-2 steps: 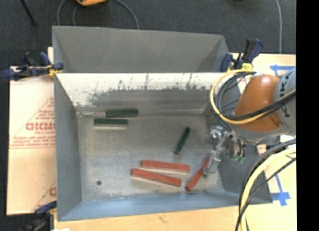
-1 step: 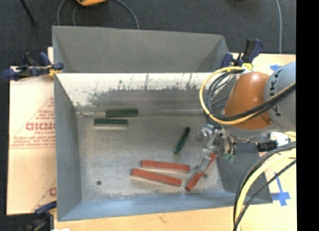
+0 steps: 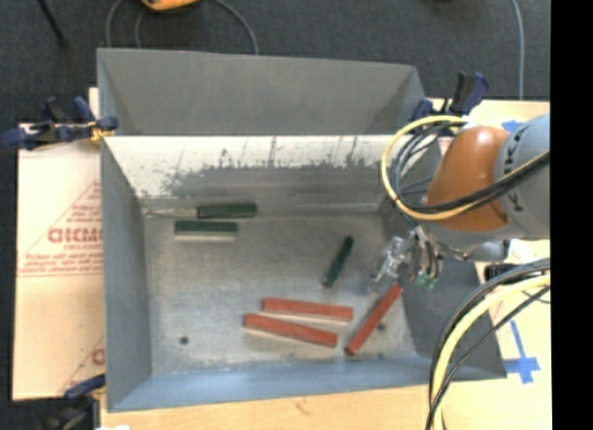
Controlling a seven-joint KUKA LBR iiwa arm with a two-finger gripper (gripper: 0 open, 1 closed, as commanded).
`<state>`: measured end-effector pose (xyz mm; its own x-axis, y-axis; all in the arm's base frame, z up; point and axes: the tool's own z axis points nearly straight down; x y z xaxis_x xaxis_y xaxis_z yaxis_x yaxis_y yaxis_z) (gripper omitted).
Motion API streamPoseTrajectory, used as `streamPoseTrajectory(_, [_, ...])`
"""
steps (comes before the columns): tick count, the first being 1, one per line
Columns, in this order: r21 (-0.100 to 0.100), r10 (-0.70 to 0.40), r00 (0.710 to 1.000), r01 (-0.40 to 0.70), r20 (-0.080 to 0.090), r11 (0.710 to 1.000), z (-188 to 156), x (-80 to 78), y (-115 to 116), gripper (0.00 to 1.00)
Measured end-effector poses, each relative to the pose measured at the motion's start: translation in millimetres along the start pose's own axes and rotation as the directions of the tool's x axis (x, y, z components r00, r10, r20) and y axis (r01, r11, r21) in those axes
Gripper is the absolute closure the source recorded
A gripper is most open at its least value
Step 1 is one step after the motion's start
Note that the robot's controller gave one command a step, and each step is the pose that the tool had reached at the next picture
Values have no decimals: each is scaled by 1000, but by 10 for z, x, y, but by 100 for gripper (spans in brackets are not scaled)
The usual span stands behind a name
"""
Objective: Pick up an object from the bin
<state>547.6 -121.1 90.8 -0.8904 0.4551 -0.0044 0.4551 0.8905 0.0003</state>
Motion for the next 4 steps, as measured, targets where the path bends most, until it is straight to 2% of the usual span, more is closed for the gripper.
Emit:
streamPoseTrajectory(1, [0, 0, 1000, 0, 0, 1000, 0, 0, 0, 100])
streamPoseTrajectory(2, [0, -586, 810, 586, 3, 810, -475, 83, -127, 100])
streamPoseTrajectory(3, [0, -586, 811, 586, 3, 811, -474, 84, -127, 0])
streamPoseTrajectory(4, [0, -585, 811, 585, 3, 811, -474, 84, -127, 0])
